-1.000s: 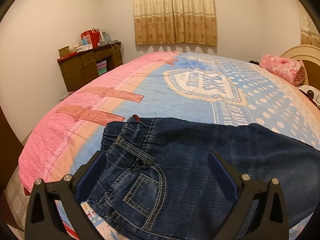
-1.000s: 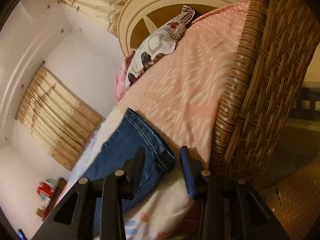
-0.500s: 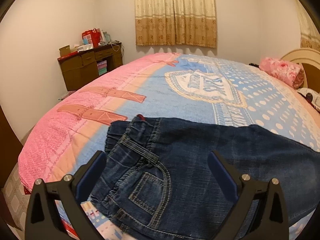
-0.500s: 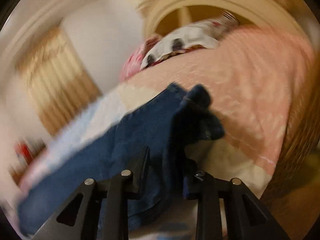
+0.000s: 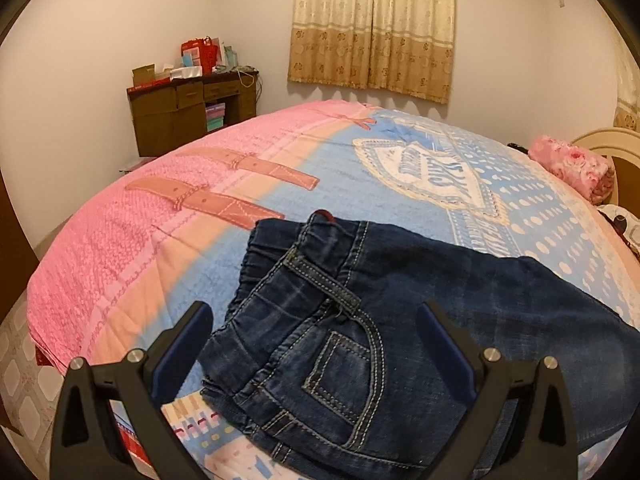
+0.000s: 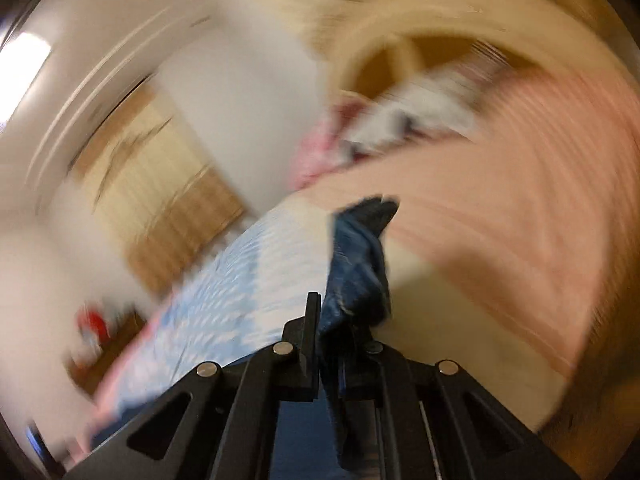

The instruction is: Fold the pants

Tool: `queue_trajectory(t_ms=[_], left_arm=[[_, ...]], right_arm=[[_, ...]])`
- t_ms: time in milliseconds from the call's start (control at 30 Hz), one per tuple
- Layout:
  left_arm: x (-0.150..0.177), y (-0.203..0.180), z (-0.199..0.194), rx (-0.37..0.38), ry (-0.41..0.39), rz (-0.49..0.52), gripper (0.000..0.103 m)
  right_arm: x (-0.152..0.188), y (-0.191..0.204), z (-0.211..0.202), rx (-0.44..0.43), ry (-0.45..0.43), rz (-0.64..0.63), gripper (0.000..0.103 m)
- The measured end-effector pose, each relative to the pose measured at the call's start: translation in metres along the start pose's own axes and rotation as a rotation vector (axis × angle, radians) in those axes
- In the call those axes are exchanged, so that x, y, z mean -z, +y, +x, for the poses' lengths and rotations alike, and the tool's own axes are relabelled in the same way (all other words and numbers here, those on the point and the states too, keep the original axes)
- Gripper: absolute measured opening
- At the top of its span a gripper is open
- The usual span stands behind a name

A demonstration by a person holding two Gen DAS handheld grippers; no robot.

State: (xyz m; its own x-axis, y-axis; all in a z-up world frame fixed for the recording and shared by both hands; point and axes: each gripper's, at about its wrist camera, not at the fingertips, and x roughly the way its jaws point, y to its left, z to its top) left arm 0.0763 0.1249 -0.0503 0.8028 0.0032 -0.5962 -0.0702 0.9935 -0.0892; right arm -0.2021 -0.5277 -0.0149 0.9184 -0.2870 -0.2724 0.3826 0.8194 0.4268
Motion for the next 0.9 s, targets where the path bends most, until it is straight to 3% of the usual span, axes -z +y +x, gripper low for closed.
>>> queue_trajectory(t_ms=[100,233,300,400,433,600,700,800,900], left_arm=[[0.003,0.006,0.001,0.016,0.004,-0.012,0.103],[0.007,0.016,0.001,0.028,0.005,-0.026,0.103],[0.010,0.021,0.003,0.036,0.012,-0.031,0.103],[0.012,0.027,0.004,0.032,0.012,-0.025,0.103],[0.013,0.030,0.004,0.028,0.012,-0.024,0.103],[0.017,0.046,0.014,0.035,0.031,-0.064,0.103],[0.019,0.055,0.017,0.040,0.038,-0.086,0.103],[0.018,0.061,0.016,0.060,0.032,-0.095,0.103],[0.020,0.067,0.013,0.061,0.023,-0.082,0.103]], right_arm=[[0.028,0.099,0.018,-0.101,0.045,-0.232,0.006],[0.120,0.205,0.048,-0.168,0.136,-0.523,0.006],[0.170,0.239,0.059,-0.197,0.160,-0.633,0.006],[0.231,0.265,0.073,-0.154,0.197,-0.732,0.006],[0.242,0.268,0.073,-0.116,0.161,-0.754,0.006],[0.236,0.275,0.069,-0.102,0.168,-0.788,0.006],[0.216,0.287,0.057,-0.116,0.116,-0.789,0.006],[0.197,0.319,0.051,-0.176,0.036,-0.791,0.006],[0.215,0.358,0.058,-0.256,0.022,-0.876,0.006]])
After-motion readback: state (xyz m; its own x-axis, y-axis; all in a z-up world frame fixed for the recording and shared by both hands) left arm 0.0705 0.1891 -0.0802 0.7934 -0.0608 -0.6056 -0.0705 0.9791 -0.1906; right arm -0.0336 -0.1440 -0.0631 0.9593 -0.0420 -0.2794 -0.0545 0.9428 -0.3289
